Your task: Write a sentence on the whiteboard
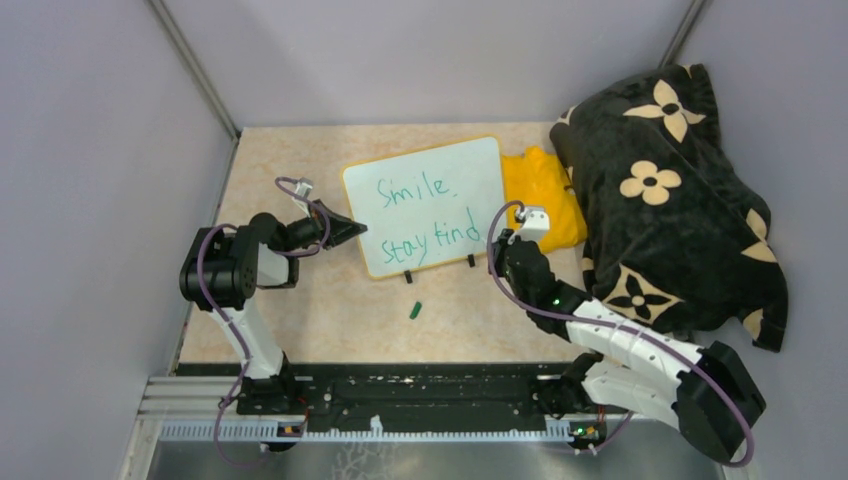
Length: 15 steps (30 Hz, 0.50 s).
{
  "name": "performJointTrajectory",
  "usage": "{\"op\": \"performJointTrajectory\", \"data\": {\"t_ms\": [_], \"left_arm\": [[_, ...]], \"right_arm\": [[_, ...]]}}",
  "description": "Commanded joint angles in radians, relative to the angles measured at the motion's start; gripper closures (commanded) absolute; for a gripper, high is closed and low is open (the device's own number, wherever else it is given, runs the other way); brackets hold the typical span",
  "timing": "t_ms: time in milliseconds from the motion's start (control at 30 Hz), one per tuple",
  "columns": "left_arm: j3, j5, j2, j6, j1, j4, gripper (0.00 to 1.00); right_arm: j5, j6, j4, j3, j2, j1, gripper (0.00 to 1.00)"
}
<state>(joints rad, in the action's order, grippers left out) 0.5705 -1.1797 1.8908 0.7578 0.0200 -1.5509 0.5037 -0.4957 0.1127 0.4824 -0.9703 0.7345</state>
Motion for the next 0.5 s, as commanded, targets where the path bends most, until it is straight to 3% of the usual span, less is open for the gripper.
{"op": "performJointTrajectory", "data": {"t_ms": [0, 467], "left_arm": [[0.009, -0.029, 0.028, -0.048, -0.017, -0.039, 1.0], [0.009, -0.029, 0.032, -0.048, -0.016, -0.037, 1.0]], "right_arm": [[0.016, -0.022, 0.065, 0.021, -0.026, -0.013, 1.0], [-0.002, -0.05, 0.095, 0.009, -0.059, -0.065, 1.0]]}}
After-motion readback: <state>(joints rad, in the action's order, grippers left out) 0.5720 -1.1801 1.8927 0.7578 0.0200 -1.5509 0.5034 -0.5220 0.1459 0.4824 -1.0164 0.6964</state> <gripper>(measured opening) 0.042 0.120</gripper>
